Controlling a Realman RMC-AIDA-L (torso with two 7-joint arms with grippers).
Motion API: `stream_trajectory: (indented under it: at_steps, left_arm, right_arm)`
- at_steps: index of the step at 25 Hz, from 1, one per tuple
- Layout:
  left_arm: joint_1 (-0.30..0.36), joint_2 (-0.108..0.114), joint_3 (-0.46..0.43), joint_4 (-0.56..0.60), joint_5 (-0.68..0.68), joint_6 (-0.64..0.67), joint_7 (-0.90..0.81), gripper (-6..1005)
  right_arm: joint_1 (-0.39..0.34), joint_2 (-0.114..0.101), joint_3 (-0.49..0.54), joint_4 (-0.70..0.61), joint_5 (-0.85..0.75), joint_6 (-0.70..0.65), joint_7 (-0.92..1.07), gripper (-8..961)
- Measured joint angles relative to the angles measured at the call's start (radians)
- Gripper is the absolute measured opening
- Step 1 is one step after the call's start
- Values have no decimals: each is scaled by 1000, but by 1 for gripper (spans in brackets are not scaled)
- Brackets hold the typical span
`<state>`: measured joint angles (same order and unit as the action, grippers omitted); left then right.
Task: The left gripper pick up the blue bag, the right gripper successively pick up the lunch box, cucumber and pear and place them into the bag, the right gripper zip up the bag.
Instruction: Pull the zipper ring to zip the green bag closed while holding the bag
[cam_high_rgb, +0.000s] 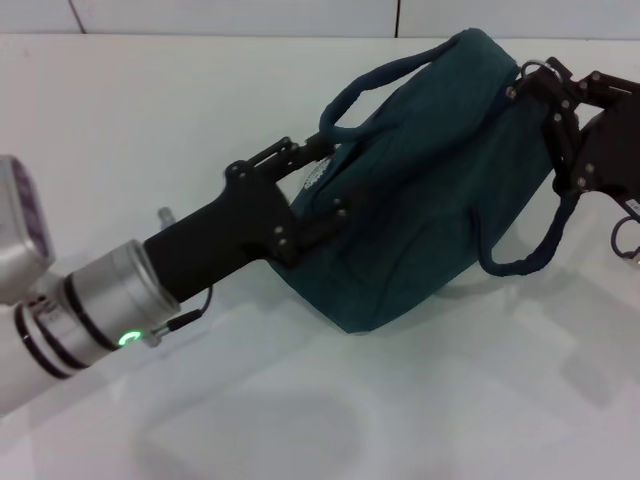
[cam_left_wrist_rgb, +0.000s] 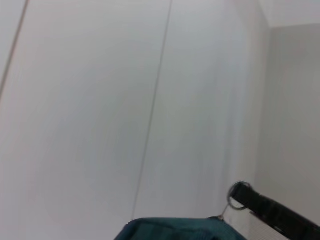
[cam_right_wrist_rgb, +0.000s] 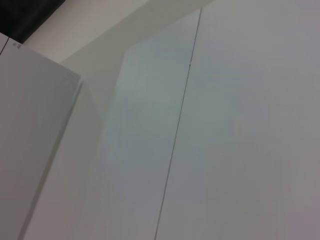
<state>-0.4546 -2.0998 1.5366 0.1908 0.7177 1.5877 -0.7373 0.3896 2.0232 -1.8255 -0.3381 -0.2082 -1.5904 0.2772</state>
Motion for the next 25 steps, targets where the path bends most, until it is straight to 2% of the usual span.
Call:
stream_trajectory:
  at_steps: [3, 7, 14, 25]
  left_arm:
    - [-32, -7, 3, -7, 4, -20, -9, 645]
    - [-63, -8, 23, -6, 0, -66, -43, 725]
    - [-78, -8, 29, 0, -25, -72, -93, 865]
    - [-88, -8, 30, 1, -41, -99, -69, 458]
  right_arm:
    - [0, 1, -2, 0, 0, 4, -4, 15]
    - [3, 2, -9, -2, 0, 7, -5, 15]
    - [7, 4, -22, -5, -1, 6, -7, 15]
    - [9, 5, -40, -4, 2, 8, -1, 15]
